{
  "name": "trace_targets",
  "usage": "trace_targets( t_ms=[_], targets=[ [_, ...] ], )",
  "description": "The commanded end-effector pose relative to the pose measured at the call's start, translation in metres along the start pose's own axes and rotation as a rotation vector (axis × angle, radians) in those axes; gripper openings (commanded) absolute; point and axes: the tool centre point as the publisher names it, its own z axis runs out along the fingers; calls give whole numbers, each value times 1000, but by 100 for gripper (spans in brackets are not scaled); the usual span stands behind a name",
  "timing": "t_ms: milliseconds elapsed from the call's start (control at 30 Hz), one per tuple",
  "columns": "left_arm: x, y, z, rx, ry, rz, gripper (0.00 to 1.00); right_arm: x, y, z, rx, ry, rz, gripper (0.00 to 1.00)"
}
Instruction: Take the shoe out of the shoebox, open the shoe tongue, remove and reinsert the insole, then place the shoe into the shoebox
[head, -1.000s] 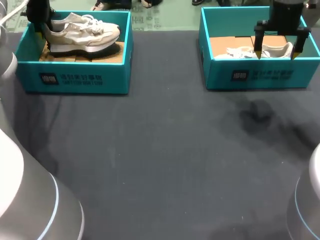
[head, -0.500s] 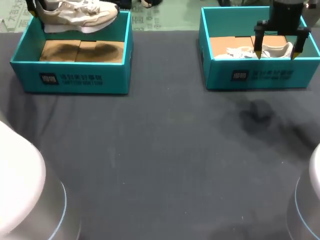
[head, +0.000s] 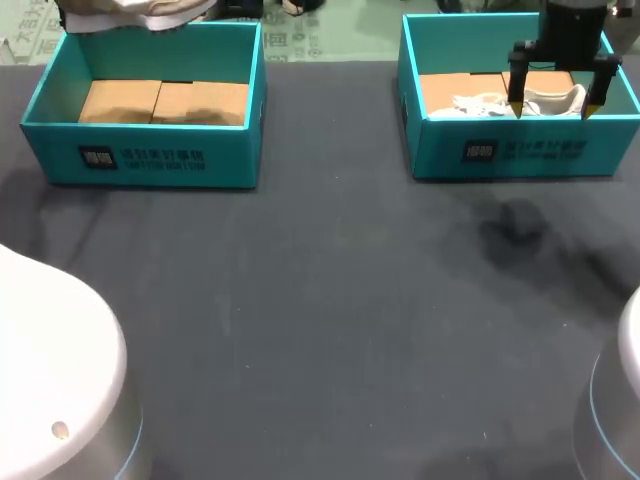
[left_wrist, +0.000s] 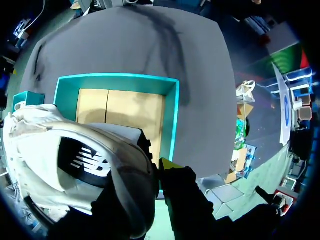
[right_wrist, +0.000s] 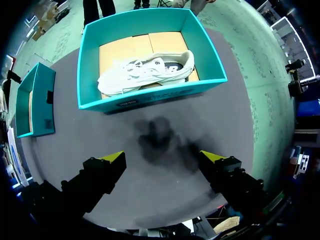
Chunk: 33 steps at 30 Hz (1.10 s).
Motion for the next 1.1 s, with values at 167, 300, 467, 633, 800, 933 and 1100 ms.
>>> trace_targets(
  t_ms=[167,300,467,633,800,933,1100],
  targets=[
    [-12,-117,-40,-180,35,13,0,0,0,0,-1,1,1,100],
    [-24,-155,-39,-189,38,10,0,0,0,0,-1,1,1,100],
    [-38,-201,-32,-199,45,9,0,0,0,0,-1,1,1,100],
    [-50,-247,-27,-197,46,7,0,0,0,0,-1,1,1,100],
    [-66,-289,-21,-196,59,32,0,0,0,0,-1,1,1,100],
    [-83,-322,-17,-196,67,62,0,0,0,0,-1,1,1,100],
    [-101,-358,-15,-216,72,98,0,0,0,0,-1,1,1,100]
  ],
)
